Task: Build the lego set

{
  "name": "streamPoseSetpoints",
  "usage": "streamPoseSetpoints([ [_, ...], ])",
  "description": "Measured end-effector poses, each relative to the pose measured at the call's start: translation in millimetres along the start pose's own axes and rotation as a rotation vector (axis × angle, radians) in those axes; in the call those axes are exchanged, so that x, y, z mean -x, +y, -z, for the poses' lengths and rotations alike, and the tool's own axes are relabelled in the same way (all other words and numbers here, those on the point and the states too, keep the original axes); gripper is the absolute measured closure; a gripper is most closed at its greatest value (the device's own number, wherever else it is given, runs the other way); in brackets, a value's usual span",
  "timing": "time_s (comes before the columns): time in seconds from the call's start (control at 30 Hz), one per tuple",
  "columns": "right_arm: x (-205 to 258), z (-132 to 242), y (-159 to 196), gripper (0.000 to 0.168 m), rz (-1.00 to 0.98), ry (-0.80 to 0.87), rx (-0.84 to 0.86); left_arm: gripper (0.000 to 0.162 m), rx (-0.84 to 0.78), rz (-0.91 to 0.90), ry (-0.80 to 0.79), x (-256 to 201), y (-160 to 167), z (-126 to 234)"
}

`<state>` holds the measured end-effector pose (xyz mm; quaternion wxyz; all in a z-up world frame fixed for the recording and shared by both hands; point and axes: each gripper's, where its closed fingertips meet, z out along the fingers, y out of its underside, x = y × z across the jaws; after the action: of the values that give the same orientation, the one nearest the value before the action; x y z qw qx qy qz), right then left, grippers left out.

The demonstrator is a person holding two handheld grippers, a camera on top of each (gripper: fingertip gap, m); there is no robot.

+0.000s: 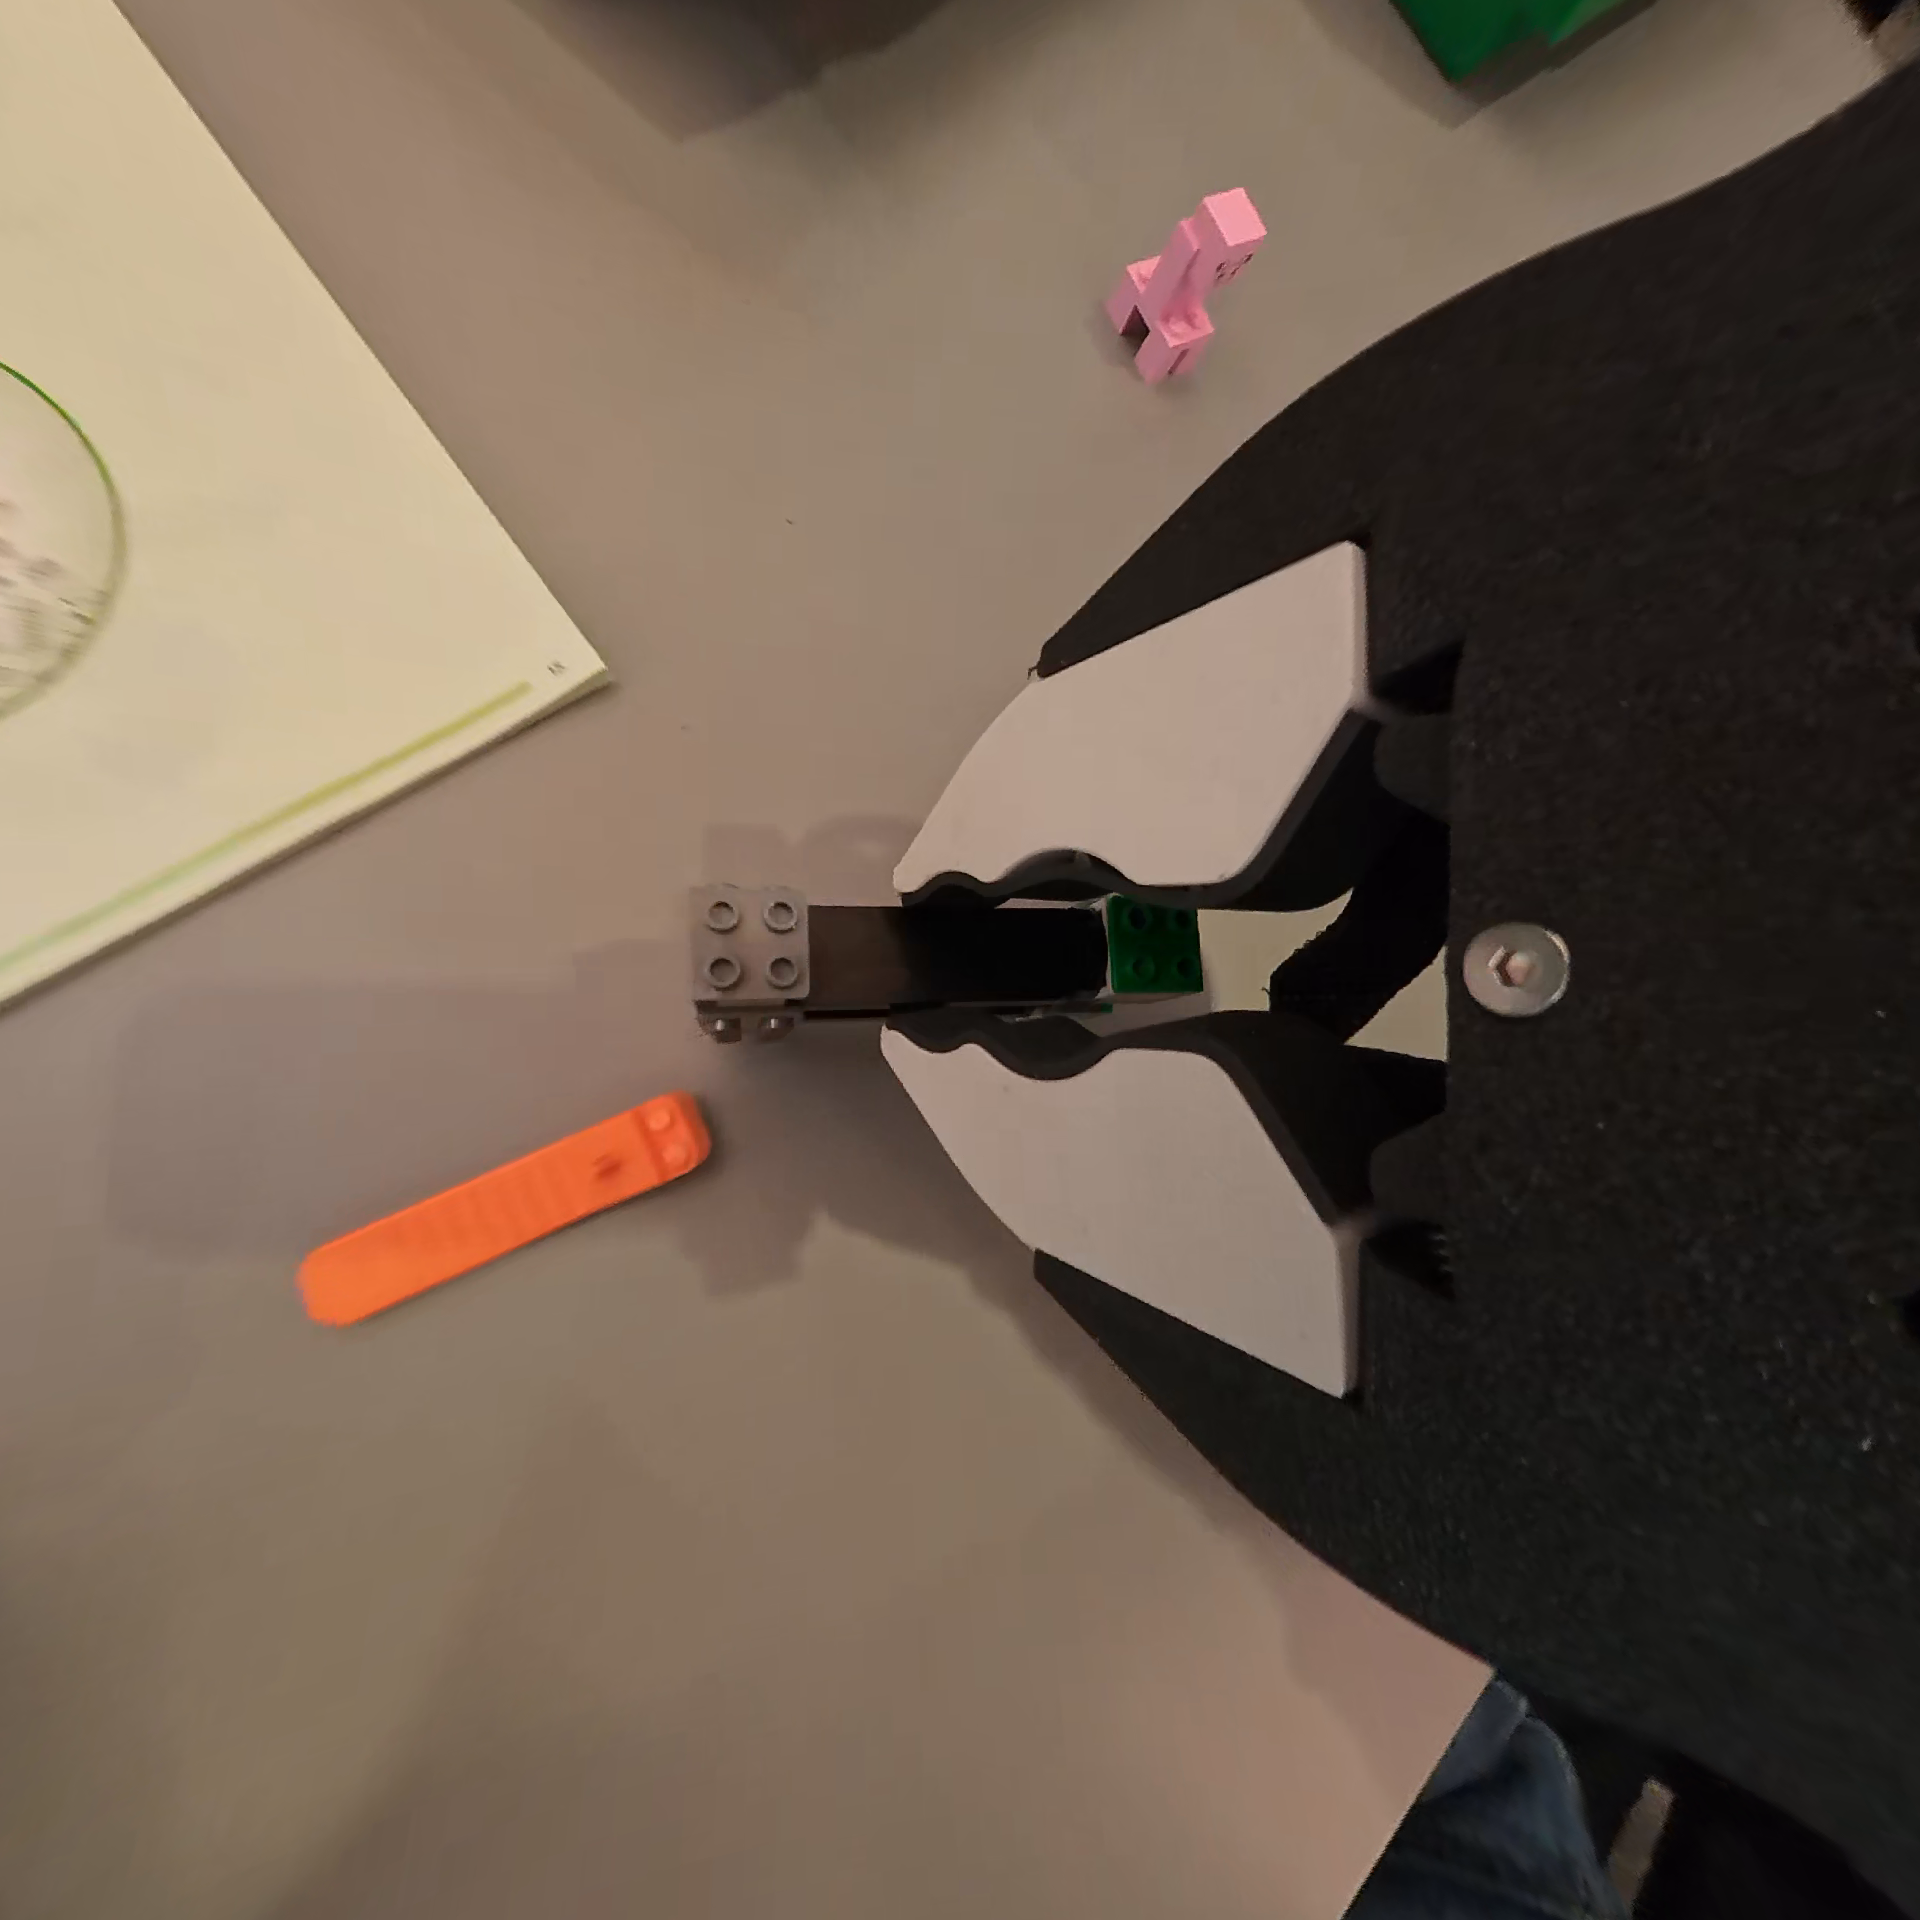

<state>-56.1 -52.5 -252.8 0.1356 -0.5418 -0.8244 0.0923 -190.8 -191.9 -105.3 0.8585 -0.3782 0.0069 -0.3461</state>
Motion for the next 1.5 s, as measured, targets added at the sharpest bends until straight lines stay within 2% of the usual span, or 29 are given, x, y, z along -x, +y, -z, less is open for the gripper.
streamPoseSetpoints([
  [0.37, 2.6, -10.3, 2.0, 0.15, 0.016, -0.062, 0.043, 0.125, 0.008, -0.001, 0.004, -0.7, 1.1, -0.6],
  [0.57, 5.0, 1.4, -2.7, 0.132, 0.01, -0.067, 0.003, 0.125, 0.005, 0.006, 0.007, -1.0, 1.2, -0.9],
  [0.67, 1.6, 11.6, 10.7, 0.123, 0.016, -0.037, 0.038, 0.125, 0.006, 0.008, 0.01, -1.4, 1.9, -1.3],
  [0.77, -2.5, 20.3, 30.1, 0.118, -0.058, -0.007, 0.074, 0.125, 0.005, 0.011, 0.011, -1.4, 2.1, -1.2],
  [0.83, -0.4, 28.3, 37.6, 0.123, -0.114, 0.014, 0.078, 0.125, 0.006, 0.012, 0.011, -1.4, 2.5, -1.3],
  [0.9, 6.0, 35.8, 40.0, 0.146, -0.187, 0.042, 0.077, 0.125, 0.006, 0.014, 0.013, -1.4, 2.6, -1.3],
  [0.93, 12.1, 36.7, 37.9, 0.165, -0.221, 0.044, 0.062, 0.126, 0.007, 0.017, 0.013, -1.4, 2.8, -1.5],
  [0.97, 18.4, 34.5, 34.9, 0.168, -0.256, 0.045, 0.04, 0.126, 0.006, 0.02, 0.014, -1.4, 3.2, -1.6],
  [1.2, 37.5, -16.6, 44.3, 0.168, -0.364, 0.08, 0.025, 0.126, 0.01, 0.027, 0.023, -3.3, 5.2, -3.1],
  [1.3, 23.4, -23.4, 48.0, 0.168, -0.4, 0.18, -0.025, 0.126, 0.006, 0.028, 0.022, -2.9, 4.1, -2.6],
  [1.5, 9.5, -25.5, 46.0, 0.168, -0.431, 0.27, -0.106, 0.126, 0.016, 0.035, 0.028, -3.7, 7.3, -3.9],
])
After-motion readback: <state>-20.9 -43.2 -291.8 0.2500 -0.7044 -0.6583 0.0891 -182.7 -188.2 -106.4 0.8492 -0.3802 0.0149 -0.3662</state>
